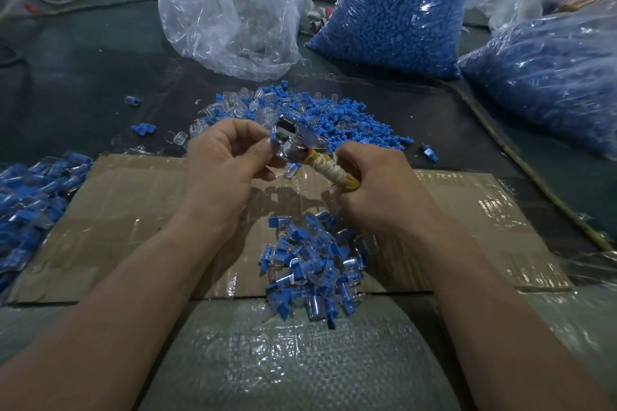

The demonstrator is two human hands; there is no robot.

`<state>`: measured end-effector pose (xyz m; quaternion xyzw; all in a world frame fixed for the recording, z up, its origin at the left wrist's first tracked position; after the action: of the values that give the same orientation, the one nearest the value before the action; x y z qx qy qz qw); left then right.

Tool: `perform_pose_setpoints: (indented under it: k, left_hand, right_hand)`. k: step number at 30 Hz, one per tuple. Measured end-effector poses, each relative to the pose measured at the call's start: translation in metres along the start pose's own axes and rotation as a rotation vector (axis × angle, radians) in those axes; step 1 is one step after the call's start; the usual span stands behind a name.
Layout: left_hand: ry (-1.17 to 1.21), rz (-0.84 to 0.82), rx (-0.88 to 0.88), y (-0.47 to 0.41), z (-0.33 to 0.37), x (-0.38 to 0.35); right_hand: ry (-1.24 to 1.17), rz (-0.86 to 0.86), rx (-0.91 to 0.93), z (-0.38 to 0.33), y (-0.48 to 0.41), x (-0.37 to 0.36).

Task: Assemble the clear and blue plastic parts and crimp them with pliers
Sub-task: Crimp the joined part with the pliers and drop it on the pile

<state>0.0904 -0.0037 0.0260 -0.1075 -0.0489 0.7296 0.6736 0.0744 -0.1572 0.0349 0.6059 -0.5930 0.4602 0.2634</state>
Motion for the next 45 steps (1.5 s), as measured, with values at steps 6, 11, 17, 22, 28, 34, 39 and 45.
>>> perform_pose_setpoints:
  k: [6, 11, 17, 22, 28, 34, 39, 45]
  left_hand:
    - [-0.019, 0.009, 0.012, 0.0, -0.001, 0.001]
    - [-0.012, 0.056, 0.052, -0.003, -0.006, 0.006]
    - [0.054, 0.014, 0.184, -0.002, -0.012, 0.007]
    - [-0.012, -0.349, 0.235, 0.018, -0.008, -0.027]
    - [-0.059, -0.6, 0.215, 0.036, -0.007, -0.048]
    - [-0.096, -0.677, 0.207, 0.041, -0.007, -0.055]
    - [-0.128, -0.148, 0.21, 0.011, -0.014, -0.011]
    - [-0.632, 0.176, -0.074, -0.015, -0.002, 0.032]
  right_hand:
    - [0.022, -0.002, 0.021, 0.0, -0.001, -0.003]
    - [-0.032, 0.017, 0.005, 0.01, -0.003, 0.001]
    - [0.062, 0.039, -0.093, 0.035, -0.005, 0.014]
    - [0.142, -0.07, -0.155, 0.049, -0.005, 0.006]
    - [0.147, -0.142, -0.15, 0.049, -0.002, -0.002]
    - [0.162, -0.209, -0.15, 0.053, -0.001, -0.008]
    - [0.13, -0.253, -0.173, 0.055, 0.001, -0.011]
    - [0.105, -0.292, -0.183, 0.059, 0.007, -0.007]
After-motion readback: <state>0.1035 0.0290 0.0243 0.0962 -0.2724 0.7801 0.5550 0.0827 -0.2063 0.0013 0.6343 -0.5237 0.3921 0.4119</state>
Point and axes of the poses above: each hand's wrist, its own y-axis away from the middle knuckle, its own x-axis out of the back of the hand, z = x × y, the point moved 10 cm from there along -y, towards the middle knuckle, and after that the axes turned 5 degrees about z, right-handed, at the moved point
